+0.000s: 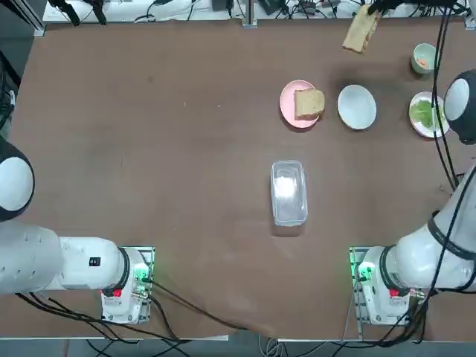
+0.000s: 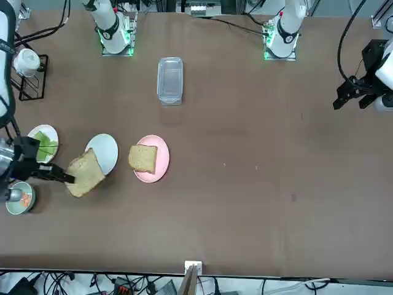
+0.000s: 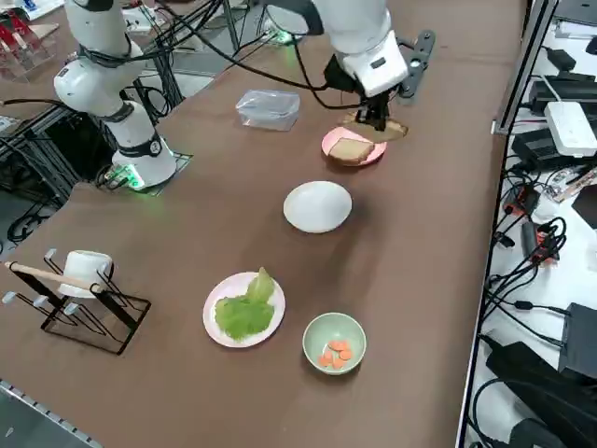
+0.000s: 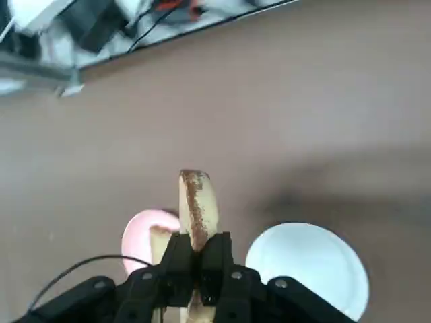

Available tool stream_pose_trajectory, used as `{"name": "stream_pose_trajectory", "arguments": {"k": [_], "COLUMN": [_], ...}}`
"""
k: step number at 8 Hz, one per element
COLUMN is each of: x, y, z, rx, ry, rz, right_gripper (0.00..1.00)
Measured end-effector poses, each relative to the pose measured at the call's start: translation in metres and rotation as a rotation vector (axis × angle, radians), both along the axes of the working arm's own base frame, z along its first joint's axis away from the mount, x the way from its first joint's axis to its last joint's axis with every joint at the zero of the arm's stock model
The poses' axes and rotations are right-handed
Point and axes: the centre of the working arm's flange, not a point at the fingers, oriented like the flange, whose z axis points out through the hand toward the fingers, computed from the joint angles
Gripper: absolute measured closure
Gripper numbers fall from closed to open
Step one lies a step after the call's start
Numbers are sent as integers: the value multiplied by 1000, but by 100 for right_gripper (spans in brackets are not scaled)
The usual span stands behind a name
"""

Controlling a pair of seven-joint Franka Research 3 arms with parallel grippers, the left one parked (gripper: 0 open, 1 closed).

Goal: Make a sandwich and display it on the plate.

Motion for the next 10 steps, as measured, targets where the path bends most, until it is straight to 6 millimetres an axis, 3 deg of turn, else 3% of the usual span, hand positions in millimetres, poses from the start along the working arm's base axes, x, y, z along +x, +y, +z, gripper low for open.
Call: {"name": "stream_pose_trajectory", "arguments": {"k": [2,7,10], "x": [-30,-144,-163], "y": [-27,-62,-74], "z": [-12,-74,-101], "rx": [-25,-39,82], "ry": [-50,-38,-33], "rz": [-155,-361,-503], "right_gripper": [93,93,93]}}
